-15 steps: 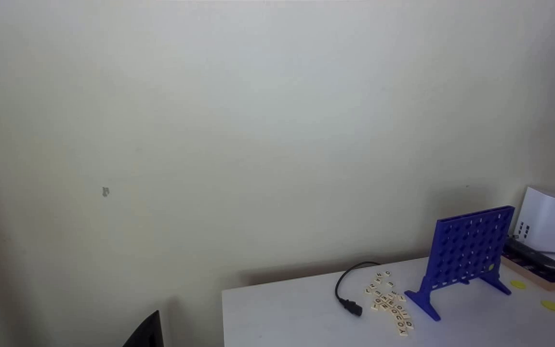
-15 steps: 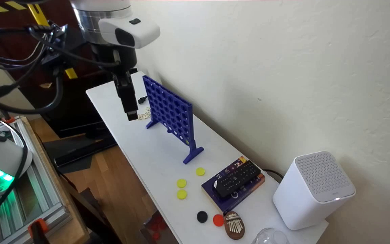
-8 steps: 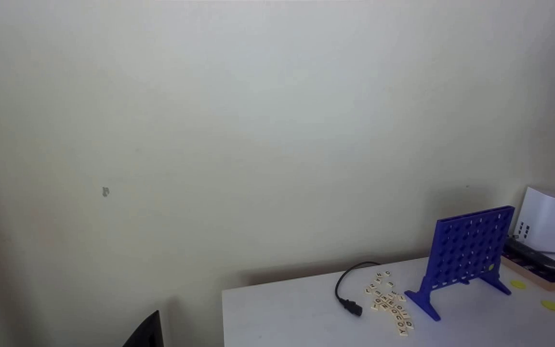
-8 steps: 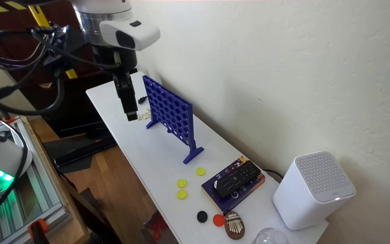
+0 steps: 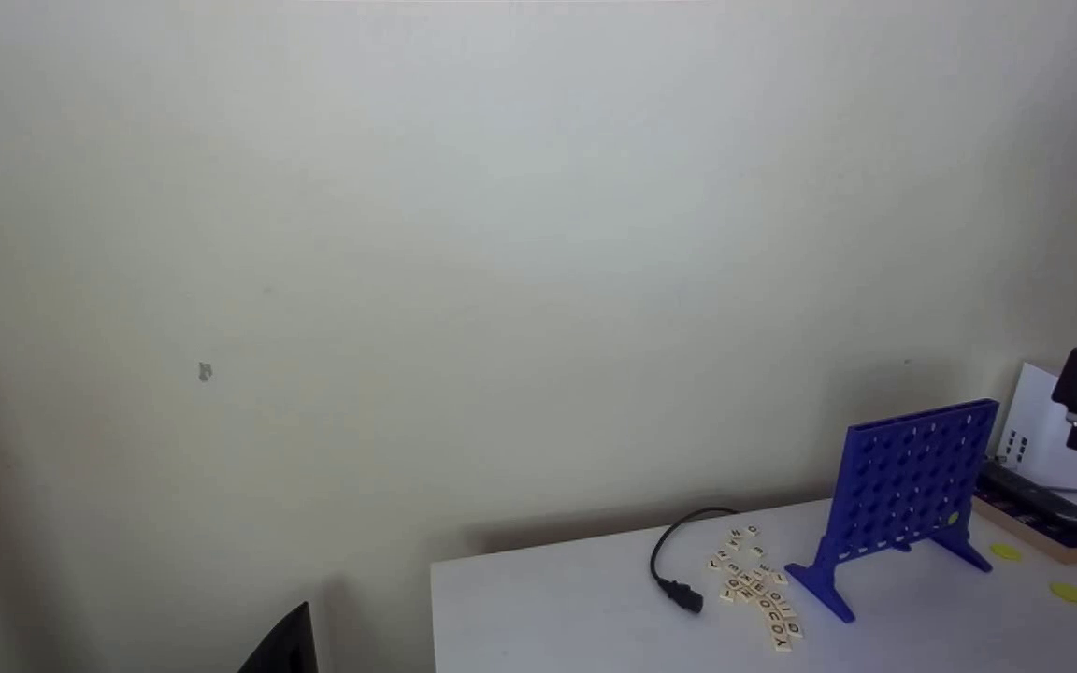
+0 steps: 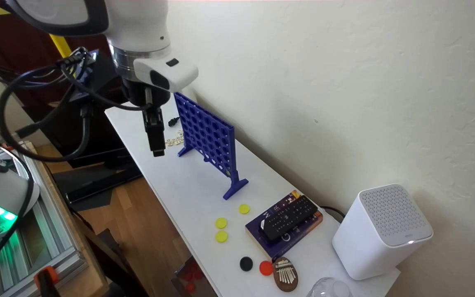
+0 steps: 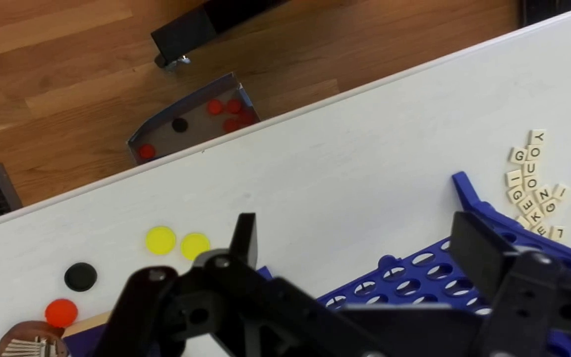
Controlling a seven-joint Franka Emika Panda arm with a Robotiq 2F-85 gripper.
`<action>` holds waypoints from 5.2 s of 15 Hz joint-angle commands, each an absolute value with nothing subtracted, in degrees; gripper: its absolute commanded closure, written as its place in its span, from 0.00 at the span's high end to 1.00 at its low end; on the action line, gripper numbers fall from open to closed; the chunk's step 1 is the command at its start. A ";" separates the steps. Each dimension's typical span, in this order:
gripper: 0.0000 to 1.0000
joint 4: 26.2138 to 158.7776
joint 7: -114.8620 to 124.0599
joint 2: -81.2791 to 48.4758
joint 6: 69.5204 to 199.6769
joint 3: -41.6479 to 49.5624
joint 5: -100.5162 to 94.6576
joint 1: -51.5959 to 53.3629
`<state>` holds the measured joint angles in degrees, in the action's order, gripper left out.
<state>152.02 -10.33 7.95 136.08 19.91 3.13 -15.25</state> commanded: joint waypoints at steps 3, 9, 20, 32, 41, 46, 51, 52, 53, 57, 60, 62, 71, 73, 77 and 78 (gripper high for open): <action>1.00 150.97 -15.93 2.93 140.87 19.94 12.08 -15.10; 1.00 148.36 -22.56 -3.04 144.10 19.42 19.55 -16.24; 1.00 147.02 -23.38 -5.90 144.79 17.53 19.50 -18.36; 1.00 142.64 -22.65 -12.48 145.27 15.77 21.26 -18.86; 1.00 137.49 -23.01 -22.76 152.29 15.62 13.54 -22.53; 1.00 138.06 -21.86 -22.99 152.26 14.30 10.65 -24.52; 1.00 138.77 -21.39 -23.33 156.35 13.97 10.90 -24.24; 1.00 139.10 -21.13 -24.10 159.48 13.96 10.65 -24.11; 1.00 139.25 -21.27 -25.14 163.00 13.78 10.55 -24.41; 1.00 139.97 -23.60 -28.11 172.49 9.91 10.56 -29.57; 1.00 139.88 -24.55 -30.55 177.19 6.76 8.06 -34.17; 1.00 139.26 -24.20 -32.21 178.50 5.43 5.28 -36.83; 1.00 136.69 -26.14 -36.75 181.52 -0.17 -7.10 -47.16; 1.00 136.24 -25.63 -37.56 181.98 0.14 -8.76 -46.46; 1.00 134.55 -25.02 -39.66 182.32 1.34 -10.96 -44.40; 1.00 134.13 -24.71 -40.19 182.53 1.80 -11.18 -43.75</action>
